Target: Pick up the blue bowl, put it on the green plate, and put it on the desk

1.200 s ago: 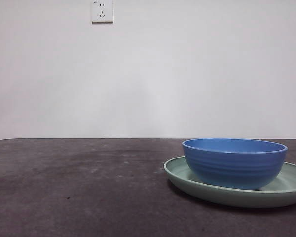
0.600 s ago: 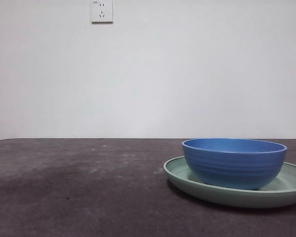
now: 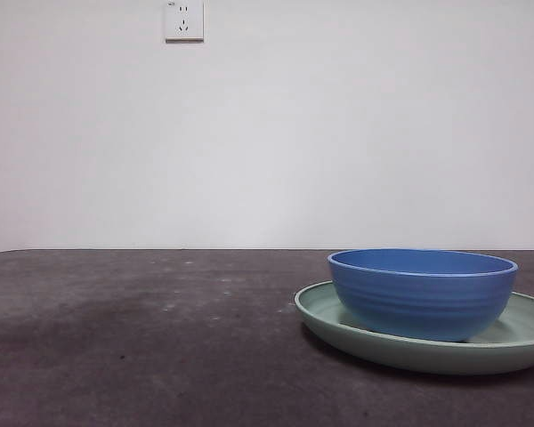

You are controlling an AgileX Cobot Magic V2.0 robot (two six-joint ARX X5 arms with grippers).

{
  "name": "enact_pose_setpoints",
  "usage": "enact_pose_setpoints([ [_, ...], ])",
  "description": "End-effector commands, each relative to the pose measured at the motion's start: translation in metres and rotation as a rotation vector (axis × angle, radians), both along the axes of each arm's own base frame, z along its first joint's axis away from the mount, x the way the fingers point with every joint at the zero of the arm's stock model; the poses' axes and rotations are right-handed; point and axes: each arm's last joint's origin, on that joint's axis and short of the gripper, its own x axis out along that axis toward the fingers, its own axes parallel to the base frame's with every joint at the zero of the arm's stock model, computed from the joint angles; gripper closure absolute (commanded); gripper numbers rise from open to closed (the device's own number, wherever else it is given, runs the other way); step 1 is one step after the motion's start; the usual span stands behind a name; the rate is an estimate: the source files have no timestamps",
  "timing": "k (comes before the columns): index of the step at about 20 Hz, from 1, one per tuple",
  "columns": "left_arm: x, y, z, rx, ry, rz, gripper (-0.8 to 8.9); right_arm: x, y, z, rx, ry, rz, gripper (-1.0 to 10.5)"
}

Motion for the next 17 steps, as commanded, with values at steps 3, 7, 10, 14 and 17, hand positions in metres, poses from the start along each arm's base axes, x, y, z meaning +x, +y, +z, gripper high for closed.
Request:
enact_pose_setpoints([
  [3, -0.001, 0.000, 0.006, -0.018, -0.019, -0.005, 4.08, 0.049, -0.002, -0.029, -0.059, 0.015, 0.003, 4.3],
  [7, -0.003, 0.001, 0.007, -0.022, -0.026, -0.005, 4.08, 0.075, -0.002, -0.060, -0.063, 0.086, 0.019, 5.0],
  [10, -0.003, 0.001, 0.007, -0.022, -0.025, -0.005, 4.08, 0.087, -0.001, -0.076, -0.061, 0.105, 0.027, 5.3],
  [14, -0.003, 0.001, 0.007, -0.022, -0.026, -0.005, 4.08, 0.098, 0.002, -0.091, -0.051, 0.112, 0.044, 5.3],
  [17, -0.002, 0.001, 0.007, -0.022, -0.026, -0.005, 4.08, 0.103, 0.010, -0.101, -0.028, 0.121, 0.078, 5.5],
])
